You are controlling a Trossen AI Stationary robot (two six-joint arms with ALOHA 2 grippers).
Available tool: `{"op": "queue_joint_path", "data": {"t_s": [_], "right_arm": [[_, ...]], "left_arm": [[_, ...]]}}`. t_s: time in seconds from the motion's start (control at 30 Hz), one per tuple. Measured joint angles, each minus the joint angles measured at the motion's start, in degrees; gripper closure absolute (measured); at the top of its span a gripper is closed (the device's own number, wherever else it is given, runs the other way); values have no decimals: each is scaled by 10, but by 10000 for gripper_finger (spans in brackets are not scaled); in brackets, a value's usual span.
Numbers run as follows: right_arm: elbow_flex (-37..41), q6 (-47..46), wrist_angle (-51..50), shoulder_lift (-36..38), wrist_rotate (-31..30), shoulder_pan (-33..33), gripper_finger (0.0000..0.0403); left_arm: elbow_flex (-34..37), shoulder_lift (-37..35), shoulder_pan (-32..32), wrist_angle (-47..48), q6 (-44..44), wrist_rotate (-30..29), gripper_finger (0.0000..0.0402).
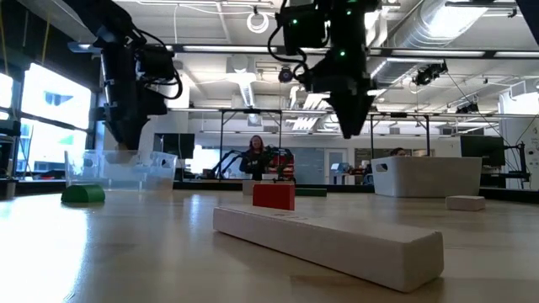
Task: Sort & place blocks by color
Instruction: Put the brown block into the transparent bin, then put the green block into the gray bin
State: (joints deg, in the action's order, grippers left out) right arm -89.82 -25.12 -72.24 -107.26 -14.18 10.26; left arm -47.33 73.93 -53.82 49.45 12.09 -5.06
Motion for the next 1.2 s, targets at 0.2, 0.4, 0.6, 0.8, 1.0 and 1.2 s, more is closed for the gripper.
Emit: {"op": "queue_joint_path", "data": {"t_s": [0.2,0.4,0.6,0.8,1.0,1.2], "right_arm": [[0,106,87,0,43,60,204],[0,179,143,0,92,107,204],[0,226,191,0,114,140,204],[0,243,210,0,114,167,204],[0,252,234,0,139,192,197],[0,284,268,0,175,213,168]], "left_arm": [[0,0,0,0,13,1,326],[0,0,0,0,23,-14,320],[0,0,0,0,23,-16,306],[0,0,0,0,23,-16,276],[0,0,0,0,28,-12,246],[0,0,0,0,29,5,239]]}}
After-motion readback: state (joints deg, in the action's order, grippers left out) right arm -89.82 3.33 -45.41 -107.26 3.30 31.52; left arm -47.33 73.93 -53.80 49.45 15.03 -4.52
